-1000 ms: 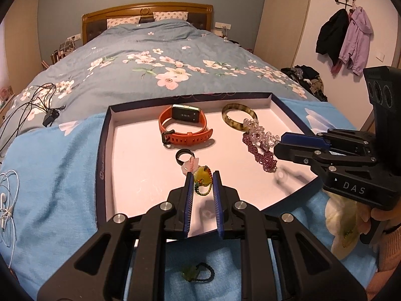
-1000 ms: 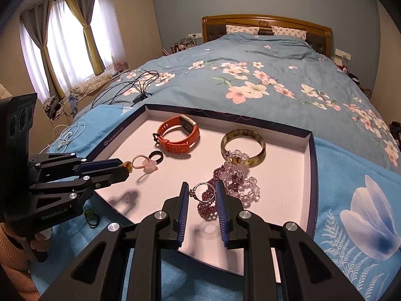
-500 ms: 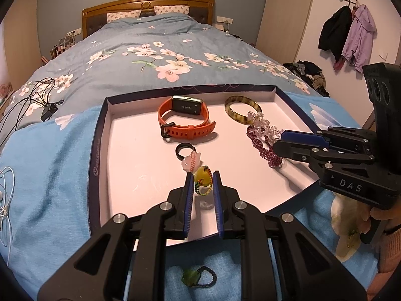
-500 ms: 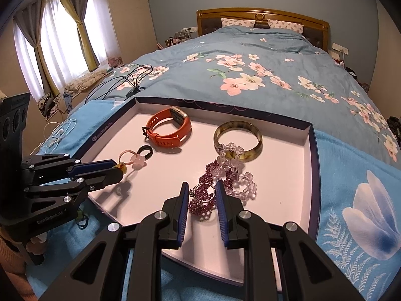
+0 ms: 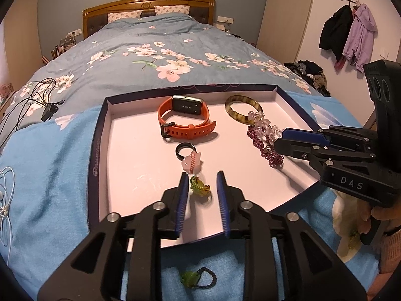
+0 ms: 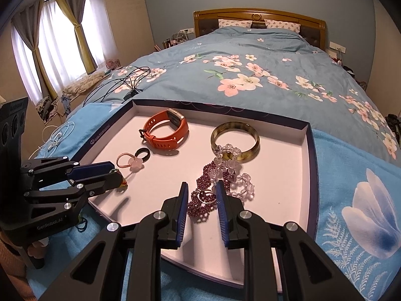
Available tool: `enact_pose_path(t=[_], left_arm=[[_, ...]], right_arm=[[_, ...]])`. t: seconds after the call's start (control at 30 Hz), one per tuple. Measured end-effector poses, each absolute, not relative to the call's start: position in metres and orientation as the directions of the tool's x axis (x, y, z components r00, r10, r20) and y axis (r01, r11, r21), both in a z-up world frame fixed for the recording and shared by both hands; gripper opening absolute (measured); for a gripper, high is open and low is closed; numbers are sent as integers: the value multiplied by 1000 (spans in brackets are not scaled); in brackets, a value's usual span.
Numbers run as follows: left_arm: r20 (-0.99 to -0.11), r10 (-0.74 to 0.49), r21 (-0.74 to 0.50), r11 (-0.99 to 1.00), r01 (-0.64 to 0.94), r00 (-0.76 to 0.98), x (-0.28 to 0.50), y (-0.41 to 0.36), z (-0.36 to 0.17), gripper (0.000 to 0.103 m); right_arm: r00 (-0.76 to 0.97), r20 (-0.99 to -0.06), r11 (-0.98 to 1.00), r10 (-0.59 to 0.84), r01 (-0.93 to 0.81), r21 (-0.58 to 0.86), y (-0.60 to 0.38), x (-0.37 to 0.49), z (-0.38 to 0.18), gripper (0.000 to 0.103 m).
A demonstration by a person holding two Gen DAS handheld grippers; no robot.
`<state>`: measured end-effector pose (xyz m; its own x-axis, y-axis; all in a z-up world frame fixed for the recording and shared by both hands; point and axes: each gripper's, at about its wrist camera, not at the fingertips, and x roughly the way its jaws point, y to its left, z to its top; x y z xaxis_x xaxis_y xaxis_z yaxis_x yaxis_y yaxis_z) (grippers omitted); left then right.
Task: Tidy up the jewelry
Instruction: 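Lower and open both tools to release the ring and hair tie in the tray, then lift both open tools up away from the tray toward the duvet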
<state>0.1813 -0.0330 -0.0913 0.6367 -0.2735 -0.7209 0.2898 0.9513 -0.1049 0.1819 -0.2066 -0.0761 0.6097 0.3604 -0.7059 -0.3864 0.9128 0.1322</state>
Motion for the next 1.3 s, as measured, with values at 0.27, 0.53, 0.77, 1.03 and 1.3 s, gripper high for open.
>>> enact_pose_path(t=[0.27, 0.53, 0.77, 1.03, 1.3], left_arm=[[-699, -254, -83, 957, 278, 668, 170, -31, -81, 38], [-670, -232, -55, 963, 264, 705, 153, -28, -69, 48], [-638, -222, -39, 966, 257, 737, 135, -23, -58, 63], [-586, -211, -5, 966, 257, 782, 102, -4, -42, 70], [-611, -237, 24, 948, 317, 756, 66, 10, -56, 71]], right_arm=[[622, -686, 909, 377, -391, 145, -213, 172, -67, 26], [644, -659, 908, 390, -390, 157, -220, 159, -57, 36], [658, -639, 907, 399, -384, 172, -227, 148, -50, 37], [669, -612, 898, 423, -402, 180, -238, 123, -38, 38], [658, -632, 901, 408, -403, 162, -258, 82, -43, 45]])
